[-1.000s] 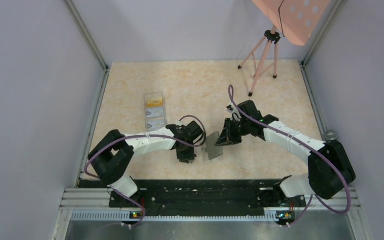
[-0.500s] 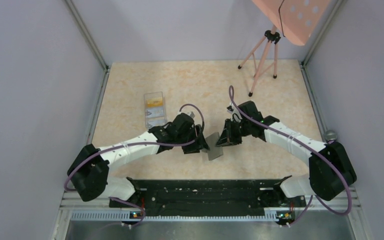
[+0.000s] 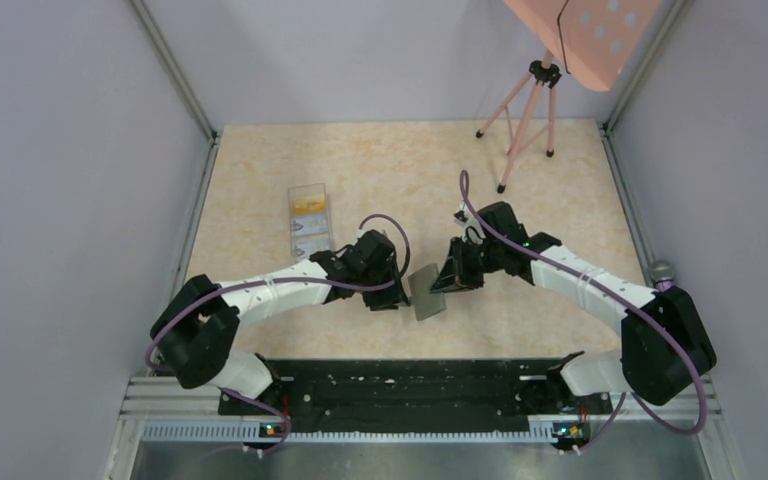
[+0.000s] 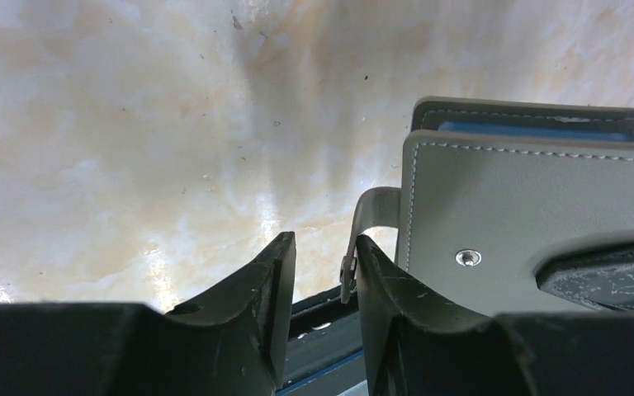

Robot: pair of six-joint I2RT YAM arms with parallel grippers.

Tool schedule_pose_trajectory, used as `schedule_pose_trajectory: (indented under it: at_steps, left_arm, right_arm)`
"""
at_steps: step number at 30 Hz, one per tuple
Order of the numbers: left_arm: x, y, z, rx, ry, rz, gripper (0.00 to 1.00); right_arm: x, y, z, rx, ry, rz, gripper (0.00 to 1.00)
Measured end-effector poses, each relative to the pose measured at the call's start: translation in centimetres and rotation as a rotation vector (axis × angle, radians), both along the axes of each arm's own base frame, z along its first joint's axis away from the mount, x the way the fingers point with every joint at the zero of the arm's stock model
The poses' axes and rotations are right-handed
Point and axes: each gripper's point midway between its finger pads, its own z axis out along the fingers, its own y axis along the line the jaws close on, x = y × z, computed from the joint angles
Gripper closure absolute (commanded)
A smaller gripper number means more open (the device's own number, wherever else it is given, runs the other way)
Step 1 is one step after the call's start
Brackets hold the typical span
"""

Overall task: Put the credit cards into the card holder
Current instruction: Open the card holder.

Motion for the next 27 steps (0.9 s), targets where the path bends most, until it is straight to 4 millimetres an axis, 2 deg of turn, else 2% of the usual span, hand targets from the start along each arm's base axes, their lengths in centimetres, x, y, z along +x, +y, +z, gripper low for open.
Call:
schedule_pose_trajectory:
  at_steps: [7,11,14,18,20,22,25,27]
  left_arm:
    - [0.4,0.0,-0.1,0.004,-0.014,0.009,0.58]
    - [0.8,0.0,0.0,0.001,-0.026,0.019,0.62]
    - [1.2,0.1,0.0,0.002,-0.030,0.029,0.75]
    - [1.6,-0.1,0.2,-0.013,-0.042,0.036,0.99]
    - [1.8,-0.2,0.3,-0.017,-0.050,0.033,1.00]
    - [1.8,-0.1,0.4,-0.014,-0.055,0.025,1.00]
    - [2.0,0.0,0.8,0.003,-0.076,-0.001,1.00]
    - [2.4,0.4,1.7,0.040,-0.108,-0.034,1.00]
  right_arm:
    - [-0.2,0.2,0.2,0.014,0.008,0.011,1.00]
    - [-0.3,0.2,0.3,0.020,0.011,0.015,1.00]
    - [-0.3,0.3,0.4,0.028,0.010,0.018,1.00]
    - [-0.2,0.5,0.6,0.037,0.007,0.016,1.00]
    - [-0.1,0.6,0.7,0.042,0.002,0.015,1.00]
    - [0.0,0.6,0.7,0.043,0.001,0.014,0.87]
    - [0.0,0.6,0.7,0.042,0.001,0.009,0.52]
    - [0.1,0.5,0.7,0.034,-0.007,0.009,0.34]
